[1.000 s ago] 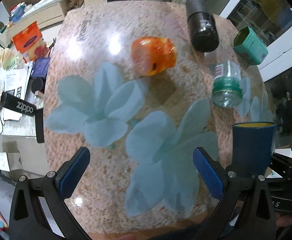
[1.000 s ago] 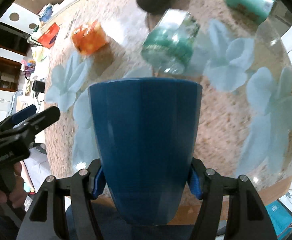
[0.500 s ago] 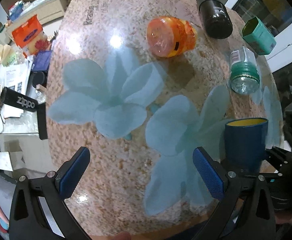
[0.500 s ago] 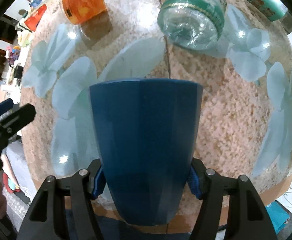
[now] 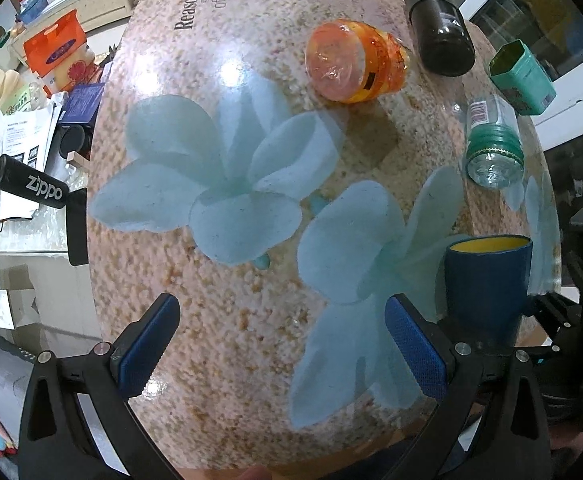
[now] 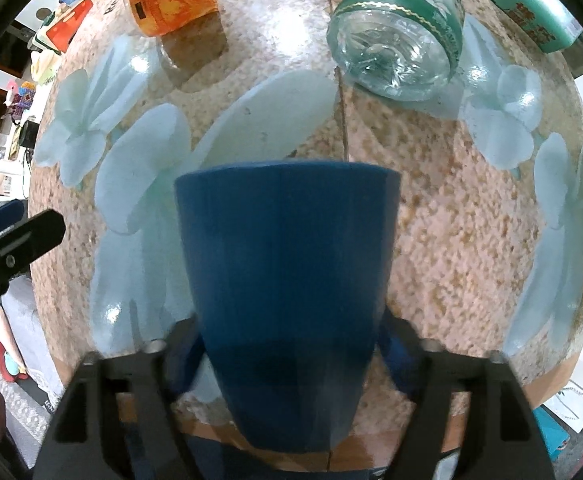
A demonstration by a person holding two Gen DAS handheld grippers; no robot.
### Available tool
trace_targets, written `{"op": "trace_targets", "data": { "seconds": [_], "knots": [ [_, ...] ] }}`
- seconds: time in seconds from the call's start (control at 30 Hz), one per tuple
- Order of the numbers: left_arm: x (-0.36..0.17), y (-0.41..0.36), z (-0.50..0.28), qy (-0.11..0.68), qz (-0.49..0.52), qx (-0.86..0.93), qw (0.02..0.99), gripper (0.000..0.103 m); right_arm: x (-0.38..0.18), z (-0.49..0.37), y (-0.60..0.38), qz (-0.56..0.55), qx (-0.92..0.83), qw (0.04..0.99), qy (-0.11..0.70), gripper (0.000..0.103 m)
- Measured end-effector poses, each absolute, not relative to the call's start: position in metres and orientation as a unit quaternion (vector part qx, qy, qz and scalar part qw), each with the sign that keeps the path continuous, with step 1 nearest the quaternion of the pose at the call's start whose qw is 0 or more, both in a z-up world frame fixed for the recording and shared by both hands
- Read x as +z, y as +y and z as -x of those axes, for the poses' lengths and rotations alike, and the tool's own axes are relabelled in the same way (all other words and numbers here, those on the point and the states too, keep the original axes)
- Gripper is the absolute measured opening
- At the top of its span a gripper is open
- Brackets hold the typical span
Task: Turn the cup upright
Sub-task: 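Lift the blue cup with the right gripper and carry it toward the left gripper, then close the left gripper on the blue cup's body while the right gripper releases it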
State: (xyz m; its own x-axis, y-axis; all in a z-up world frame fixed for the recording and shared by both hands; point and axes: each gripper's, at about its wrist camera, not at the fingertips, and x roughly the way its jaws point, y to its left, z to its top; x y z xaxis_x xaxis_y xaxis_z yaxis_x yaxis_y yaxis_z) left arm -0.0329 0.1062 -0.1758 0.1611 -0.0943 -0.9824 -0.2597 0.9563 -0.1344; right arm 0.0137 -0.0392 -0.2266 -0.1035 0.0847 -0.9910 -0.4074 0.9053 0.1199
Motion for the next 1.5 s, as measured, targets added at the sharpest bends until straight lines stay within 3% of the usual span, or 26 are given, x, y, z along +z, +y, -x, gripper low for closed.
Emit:
{"op": "trace_targets", "data": {
  "seconds": [0.37,0.83,1.03,1.5],
  "knots": [
    [-0.164,0.108,0.040,0.635,0.138,0.054,0.758,0.103,-0.194,-0.014,-0.053,0.116,0.192,0.677,0.701,0.103],
    [-0.101,0.070,0.045,0.615,0.132,0.016,0.777,0.103,-0.087,-0.006,-0.120,0.079,0.195,0.736,0.643,0.103],
    [-0.078,0.038,0.037,0.608,0.151,0.003,0.779,0.103,-0.070,-0.013,-0.139,0.055,0.205,0.746,0.631,0.103],
    [-0.131,-0.037,-0.009,0.662,0.162,0.051,0.730,0.103,-0.078,-0.050,-0.196,0.062,0.235,0.733,0.636,0.103]
  ]
}}
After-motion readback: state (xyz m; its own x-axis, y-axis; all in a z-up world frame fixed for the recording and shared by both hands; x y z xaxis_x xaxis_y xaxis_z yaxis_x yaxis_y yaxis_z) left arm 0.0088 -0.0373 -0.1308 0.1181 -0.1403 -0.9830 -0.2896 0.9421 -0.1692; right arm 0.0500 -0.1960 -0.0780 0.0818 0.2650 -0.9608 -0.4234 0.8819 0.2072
